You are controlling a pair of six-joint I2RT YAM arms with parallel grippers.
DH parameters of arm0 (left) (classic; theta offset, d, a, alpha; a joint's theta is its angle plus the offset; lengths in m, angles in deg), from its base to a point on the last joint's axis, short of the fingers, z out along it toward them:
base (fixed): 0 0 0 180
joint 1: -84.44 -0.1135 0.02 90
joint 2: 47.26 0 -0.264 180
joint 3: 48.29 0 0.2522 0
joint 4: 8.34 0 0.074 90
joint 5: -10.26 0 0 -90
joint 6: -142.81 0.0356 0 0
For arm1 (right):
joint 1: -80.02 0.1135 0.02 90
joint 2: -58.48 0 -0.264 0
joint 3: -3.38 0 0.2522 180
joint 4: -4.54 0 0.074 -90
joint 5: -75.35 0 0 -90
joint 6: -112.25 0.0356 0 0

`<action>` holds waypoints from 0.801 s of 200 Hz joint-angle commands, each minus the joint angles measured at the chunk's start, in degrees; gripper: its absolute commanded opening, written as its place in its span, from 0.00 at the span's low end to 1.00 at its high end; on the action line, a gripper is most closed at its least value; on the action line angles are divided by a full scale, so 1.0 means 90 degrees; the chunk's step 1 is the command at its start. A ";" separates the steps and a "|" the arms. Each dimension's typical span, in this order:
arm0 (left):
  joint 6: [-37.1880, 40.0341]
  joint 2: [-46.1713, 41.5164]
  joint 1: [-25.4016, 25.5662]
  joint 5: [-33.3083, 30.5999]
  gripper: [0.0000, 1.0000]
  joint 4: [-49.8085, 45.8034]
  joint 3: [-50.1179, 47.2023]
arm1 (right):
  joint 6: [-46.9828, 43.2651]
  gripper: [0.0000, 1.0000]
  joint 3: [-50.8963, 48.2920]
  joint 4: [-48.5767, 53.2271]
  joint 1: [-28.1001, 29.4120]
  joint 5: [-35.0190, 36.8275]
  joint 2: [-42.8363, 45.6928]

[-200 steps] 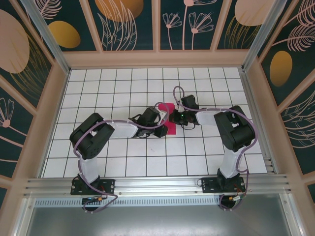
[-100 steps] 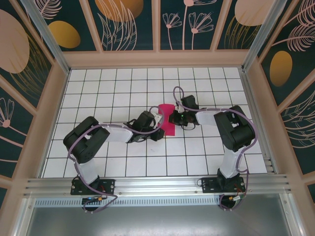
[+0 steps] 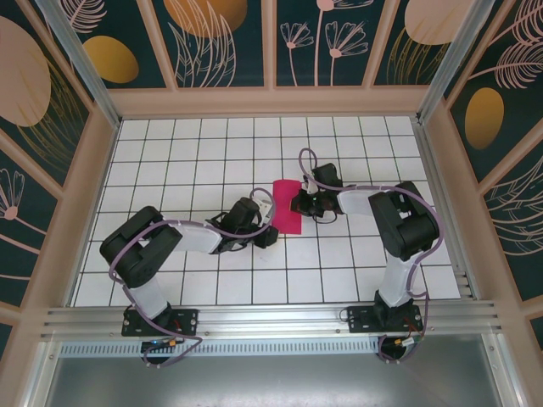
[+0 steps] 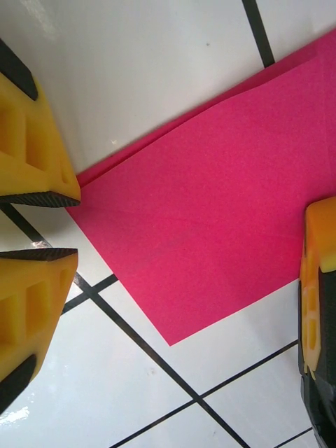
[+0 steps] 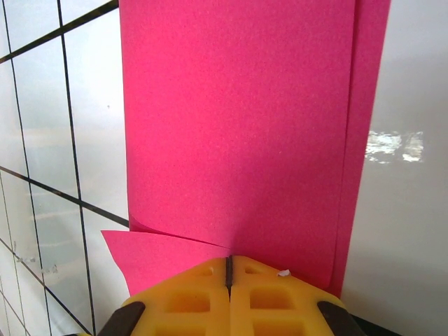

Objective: Fold a paper plane with a square sheet of paper (fold left side to right side)
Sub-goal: Fold the triangle a second time at the center of the table.

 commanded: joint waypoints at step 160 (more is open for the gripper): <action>0.0333 -0.0274 -0.0092 0.0312 0.31 -0.1230 0.0911 | -0.0142 0.01 -0.0060 0.0085 -0.0045 -0.0064 0.0033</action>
